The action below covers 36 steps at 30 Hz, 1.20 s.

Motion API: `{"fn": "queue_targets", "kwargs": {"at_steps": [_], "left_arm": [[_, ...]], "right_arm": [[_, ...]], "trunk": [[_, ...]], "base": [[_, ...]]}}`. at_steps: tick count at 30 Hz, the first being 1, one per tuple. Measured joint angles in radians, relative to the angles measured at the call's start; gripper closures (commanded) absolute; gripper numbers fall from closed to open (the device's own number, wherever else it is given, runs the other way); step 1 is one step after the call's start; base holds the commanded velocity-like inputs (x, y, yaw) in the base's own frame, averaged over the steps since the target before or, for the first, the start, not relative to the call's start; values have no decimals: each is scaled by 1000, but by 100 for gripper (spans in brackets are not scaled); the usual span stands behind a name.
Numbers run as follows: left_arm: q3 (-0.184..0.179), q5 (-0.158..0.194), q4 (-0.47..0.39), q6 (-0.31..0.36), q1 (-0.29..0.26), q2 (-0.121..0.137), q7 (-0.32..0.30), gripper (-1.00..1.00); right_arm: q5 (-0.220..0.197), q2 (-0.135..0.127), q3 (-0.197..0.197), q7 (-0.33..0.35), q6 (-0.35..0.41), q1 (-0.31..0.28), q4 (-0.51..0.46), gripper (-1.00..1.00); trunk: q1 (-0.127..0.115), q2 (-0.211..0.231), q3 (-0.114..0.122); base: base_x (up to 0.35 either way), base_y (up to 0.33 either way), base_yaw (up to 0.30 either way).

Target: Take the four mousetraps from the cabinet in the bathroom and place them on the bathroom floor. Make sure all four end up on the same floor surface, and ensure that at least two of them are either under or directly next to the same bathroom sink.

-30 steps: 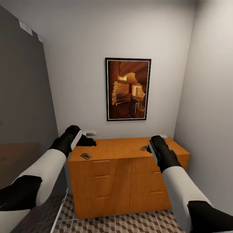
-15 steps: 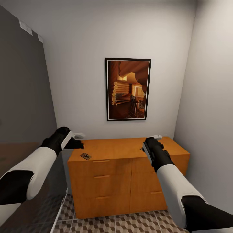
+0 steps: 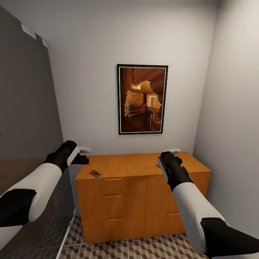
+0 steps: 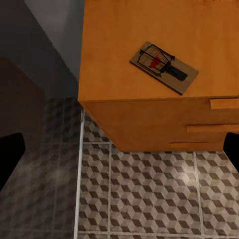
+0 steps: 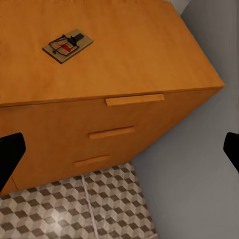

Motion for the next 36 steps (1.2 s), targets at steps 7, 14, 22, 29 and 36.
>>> {"fn": "queue_targets", "kwargs": {"at_steps": [7,14,22,29,36], "left_arm": [[3,2,-14,-4,0,2,-3,-100],[5,3,-21,-8,0,2,-12,-100],[6,3,-22,-48,0,0,-15,-100],[6,4,-21,-64,0,-1,-16,-100],[3,4,-17,-68,0,-1,-16,-100]], "right_arm": [[-15,2,-1,5,9,0,-28,-100],[-82,-2,1,21,33,-1,-37,-100],[-163,-8,2,90,75,-56,-18,-100],[-176,-9,2,114,92,-99,28,-100],[-179,-9,4,119,95,-110,53,-100]], "trunk": [[0,0,0],[0,0,0],[0,0,0],[0,0,0],[0,0,0]], "base": [[0,0,0],[0,0,0],[0,0,0],[0,0,0],[31,0,0]]}}
